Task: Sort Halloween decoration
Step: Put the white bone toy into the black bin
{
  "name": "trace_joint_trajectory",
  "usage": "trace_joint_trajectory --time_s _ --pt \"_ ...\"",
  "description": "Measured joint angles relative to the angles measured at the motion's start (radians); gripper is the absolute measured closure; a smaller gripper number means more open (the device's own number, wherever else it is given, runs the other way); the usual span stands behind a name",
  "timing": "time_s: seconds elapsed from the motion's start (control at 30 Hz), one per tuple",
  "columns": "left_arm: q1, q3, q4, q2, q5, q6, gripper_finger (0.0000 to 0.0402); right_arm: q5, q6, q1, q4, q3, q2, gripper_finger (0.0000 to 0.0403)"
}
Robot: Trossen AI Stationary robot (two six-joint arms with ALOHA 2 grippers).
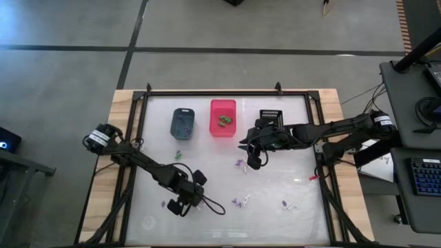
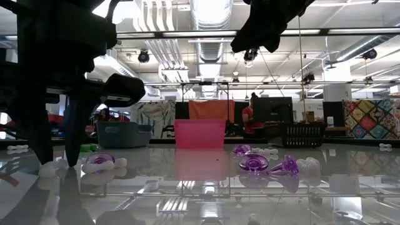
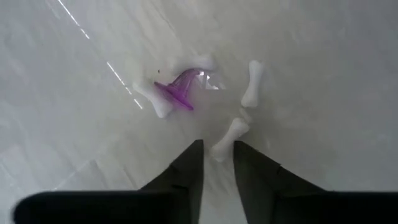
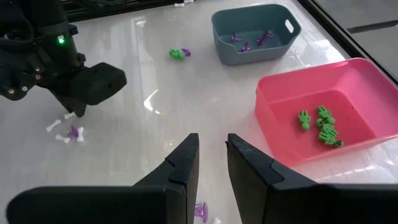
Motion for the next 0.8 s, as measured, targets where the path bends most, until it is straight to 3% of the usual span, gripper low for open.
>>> trace_joint_trajectory --time_s 0.17,0.47,0.8 --pt "0.0 0.0 -0.003 -0.001 0.001 0.0 0.0394 0.0 0.0 0.0 0.0 0.0 0.0 0.033" --pt "0.001 0.0 -0.048 -0.015 -0.003 -0.036 0.04 0.0 -0.014 0.001 0.0 0.0 0.0 0.033" --pt "0.007 -0.037 -0.03 -0.179 -0.192 -0.034 0.0401 0.0 -0.073 0.015 0.127 -0.078 0.0 0.033"
